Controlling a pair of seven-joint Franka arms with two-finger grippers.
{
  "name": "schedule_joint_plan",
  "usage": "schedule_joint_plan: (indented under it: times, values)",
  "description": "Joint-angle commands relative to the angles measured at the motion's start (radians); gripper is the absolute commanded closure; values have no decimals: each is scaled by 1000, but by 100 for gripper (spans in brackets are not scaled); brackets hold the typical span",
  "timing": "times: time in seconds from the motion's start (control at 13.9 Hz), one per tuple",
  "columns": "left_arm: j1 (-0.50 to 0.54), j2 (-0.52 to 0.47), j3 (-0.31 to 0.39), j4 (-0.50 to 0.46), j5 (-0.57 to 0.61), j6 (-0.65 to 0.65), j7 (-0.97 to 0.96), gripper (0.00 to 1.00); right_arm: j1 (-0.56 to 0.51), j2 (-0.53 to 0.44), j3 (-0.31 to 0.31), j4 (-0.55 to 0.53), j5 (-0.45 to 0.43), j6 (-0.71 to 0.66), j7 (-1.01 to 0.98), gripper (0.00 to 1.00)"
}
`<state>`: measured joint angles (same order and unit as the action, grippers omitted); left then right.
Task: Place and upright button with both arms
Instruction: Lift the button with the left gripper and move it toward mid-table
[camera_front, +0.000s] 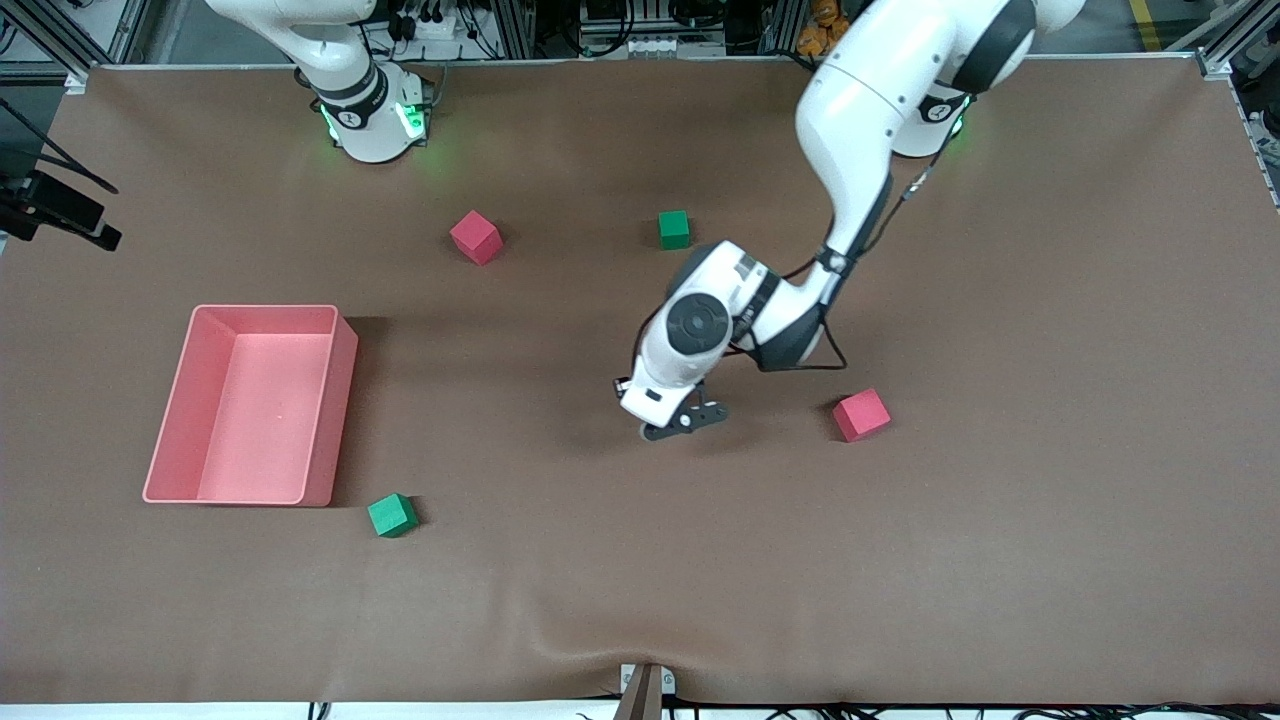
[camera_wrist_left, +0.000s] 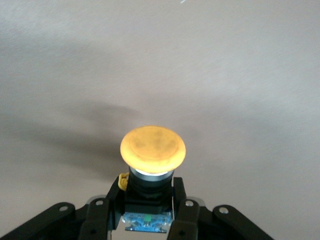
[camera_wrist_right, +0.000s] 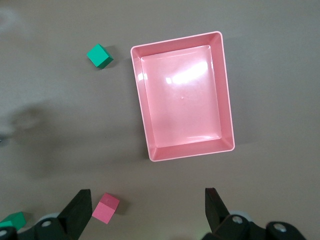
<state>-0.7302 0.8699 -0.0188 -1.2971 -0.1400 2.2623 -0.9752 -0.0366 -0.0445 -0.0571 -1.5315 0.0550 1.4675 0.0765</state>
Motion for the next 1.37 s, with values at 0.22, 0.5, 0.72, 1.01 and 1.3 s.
schedule_joint_plan:
  times: [0.22, 0.5, 0.72, 1.01, 1.3]
  values:
    - [-323, 11, 307, -5, 152, 126, -273, 100, -6, 5, 2, 17, 14, 7, 9, 0]
    - [-394, 52, 327, -10, 610, 154, -719, 100, -6, 5, 2, 17, 14, 7, 9, 0]
    - [-405, 83, 321, -10, 870, 167, -978, 100, -6, 5, 2, 17, 14, 7, 9, 0]
    - [-449, 129, 322, -13, 1040, 160, -1063, 100, -6, 5, 2, 17, 13, 2, 9, 0]
    - [-469, 170, 322, -19, 1267, 154, -1213, 100, -2, 5, 3, 17, 8, 1, 9, 0]
